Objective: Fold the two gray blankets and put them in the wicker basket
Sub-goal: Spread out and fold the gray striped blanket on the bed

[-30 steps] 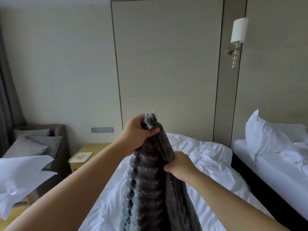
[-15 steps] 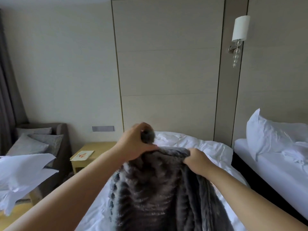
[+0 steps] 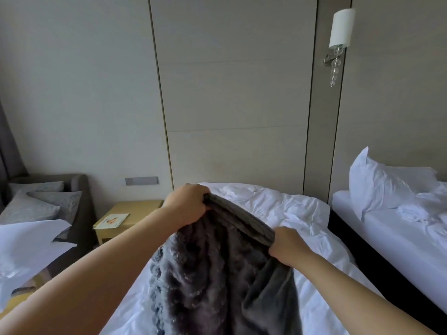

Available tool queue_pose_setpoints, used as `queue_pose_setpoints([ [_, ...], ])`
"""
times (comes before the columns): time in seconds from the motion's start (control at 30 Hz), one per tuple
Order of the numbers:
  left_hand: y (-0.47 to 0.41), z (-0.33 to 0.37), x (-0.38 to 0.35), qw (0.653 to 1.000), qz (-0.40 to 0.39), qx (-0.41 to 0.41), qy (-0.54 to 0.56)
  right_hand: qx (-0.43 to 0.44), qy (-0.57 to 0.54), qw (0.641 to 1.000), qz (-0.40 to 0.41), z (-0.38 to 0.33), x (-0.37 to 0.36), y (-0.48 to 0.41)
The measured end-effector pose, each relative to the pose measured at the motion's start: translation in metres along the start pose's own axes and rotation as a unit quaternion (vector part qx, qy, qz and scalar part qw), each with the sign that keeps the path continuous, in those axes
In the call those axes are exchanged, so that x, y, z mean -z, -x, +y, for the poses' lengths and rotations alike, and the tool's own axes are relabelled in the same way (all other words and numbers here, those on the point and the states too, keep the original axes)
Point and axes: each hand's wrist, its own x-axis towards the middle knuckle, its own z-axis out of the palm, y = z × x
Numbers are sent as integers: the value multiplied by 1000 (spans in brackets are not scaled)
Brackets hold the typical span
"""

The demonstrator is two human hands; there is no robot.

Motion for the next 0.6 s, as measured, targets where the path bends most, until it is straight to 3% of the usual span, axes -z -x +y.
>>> queue_pose_setpoints([
  [0.2, -4, -76, -8, 989, 42, 142, -21, -208, 6, 977, 42, 97, -10, 2],
  [0.27, 2, -111, -5, 979, 41, 200, -2, -293, -72, 952, 44, 127, -3, 8],
  [0.33, 6, -137, -2, 975, 26, 219, 12, -317, -112, 940, 57, 141, 10, 9],
  [0.4, 4, -139, -4, 980, 21, 197, 5, -298, -154, 939, 75, 129, 20, -3],
  [0.47, -3, -119, -9, 988, 22, 151, -2, -246, -170, 953, 43, 91, 21, -15],
  [0.6, -16, -64, -13, 996, 29, 74, 31, -85, -193, 967, -144, 5, -5, -28],
])
